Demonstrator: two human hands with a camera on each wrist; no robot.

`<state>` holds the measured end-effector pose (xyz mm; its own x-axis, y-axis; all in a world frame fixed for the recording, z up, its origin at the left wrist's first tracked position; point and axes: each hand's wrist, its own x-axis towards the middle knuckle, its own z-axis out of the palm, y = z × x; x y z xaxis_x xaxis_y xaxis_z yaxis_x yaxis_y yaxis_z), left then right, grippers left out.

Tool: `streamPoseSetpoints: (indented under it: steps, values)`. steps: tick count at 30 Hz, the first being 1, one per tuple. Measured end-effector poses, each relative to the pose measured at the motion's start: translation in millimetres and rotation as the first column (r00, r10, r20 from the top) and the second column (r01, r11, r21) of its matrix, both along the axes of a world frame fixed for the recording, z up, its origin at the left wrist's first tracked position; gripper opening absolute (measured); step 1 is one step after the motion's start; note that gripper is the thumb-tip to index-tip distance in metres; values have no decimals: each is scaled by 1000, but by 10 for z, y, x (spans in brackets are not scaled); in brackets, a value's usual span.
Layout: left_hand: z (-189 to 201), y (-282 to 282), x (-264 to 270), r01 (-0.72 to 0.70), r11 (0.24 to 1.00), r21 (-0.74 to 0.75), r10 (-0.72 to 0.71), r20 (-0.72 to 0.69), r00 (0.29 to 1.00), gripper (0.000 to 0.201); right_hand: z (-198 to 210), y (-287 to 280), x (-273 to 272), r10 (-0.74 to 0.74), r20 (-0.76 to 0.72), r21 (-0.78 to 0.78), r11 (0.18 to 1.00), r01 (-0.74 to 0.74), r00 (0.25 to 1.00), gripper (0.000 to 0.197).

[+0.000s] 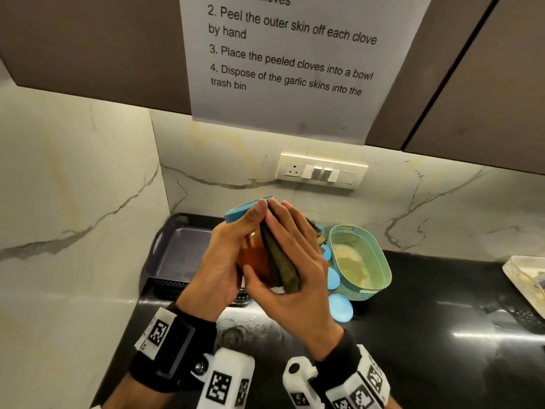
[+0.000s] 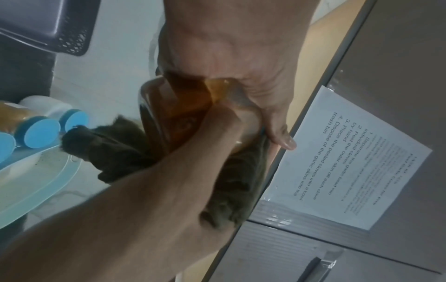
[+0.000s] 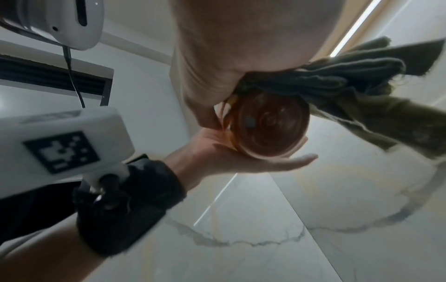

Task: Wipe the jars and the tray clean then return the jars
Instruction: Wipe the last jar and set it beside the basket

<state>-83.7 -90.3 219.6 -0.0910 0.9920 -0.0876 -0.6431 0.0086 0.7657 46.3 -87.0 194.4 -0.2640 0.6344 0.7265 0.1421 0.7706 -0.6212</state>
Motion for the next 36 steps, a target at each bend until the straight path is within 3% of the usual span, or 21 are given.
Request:
streamPoseSetpoints:
  steps: [4, 5, 8, 10, 12, 14, 16, 18, 20, 22, 24, 25, 27, 29, 30, 33, 36]
  values:
    - [4, 52, 82, -94, 995, -31, 95, 23, 995, 115, -206, -37, 47, -41, 3, 85, 996, 40, 999, 47]
    - [2, 75, 83, -114, 992, -52, 116, 40, 992, 119, -244, -61, 57, -49, 27, 115, 992, 46, 998, 44]
    - [61, 113, 43, -64, 995, -80, 68, 51, 996, 105, -321, -104, 100, -48, 145, 220, 975, 15, 988, 45]
    - [114, 149, 52, -95, 989, -111, 103, 74, 992, 128, -289, -37, 120, -43, 131, 251, 968, 8, 990, 43]
    - [160, 168, 92, -163, 984, -78, 170, 95, 981, 135, -219, 82, 103, -42, 42, 231, 972, 31, 998, 38]
    - [179, 176, 138, -184, 982, -37, 187, 79, 979, 126, -127, 176, 68, -14, -53, 143, 990, 21, 999, 40]
    - [129, 182, 161, -181, 984, -5, 181, 66, 981, 111, -1, 244, 56, 69, -146, -41, 996, -76, 987, 41]
    - [76, 171, 158, -168, 985, 32, 166, 43, 985, 92, 156, 325, 52, 118, -355, -372, 892, -255, 928, 37]
    - [35, 164, 143, -180, 983, 25, 179, 43, 983, 94, 276, 433, 75, 51, -474, -637, 669, -383, 879, 36]
    - [48, 160, 134, -205, 979, -12, 206, 37, 978, 111, 300, 529, 103, 60, -506, -708, 541, -454, 860, 43]
    - [85, 170, 124, -218, 973, -70, 221, 36, 975, 108, 272, 513, 91, 125, -534, -693, 503, -517, 836, 46]
    - [97, 186, 109, -223, 970, -96, 228, 49, 972, 94, 250, 464, 73, 161, -503, -677, 537, -503, 849, 48]
    - [105, 209, 69, -245, 958, -145, 255, 56, 965, 70, 167, 352, 40, 188, -357, -565, 737, -372, 915, 59]
    - [81, 228, 53, -269, 948, -169, 274, 6, 962, 87, -10, 278, -2, 155, -168, -316, 927, -202, 973, 76]
    - [68, 223, 56, -277, 945, -174, 280, -8, 960, 97, -99, 264, -20, 98, -85, -179, 977, -112, 992, 78]
    - [21, 167, 68, -297, 934, -196, 290, -64, 955, 95, -297, 264, -33, -14, 26, 47, 999, 12, 1000, 69]
    - [0, 145, 104, -311, 920, -240, 297, -93, 950, 98, -356, 349, 5, 37, 20, -21, 999, -37, 999, 76]
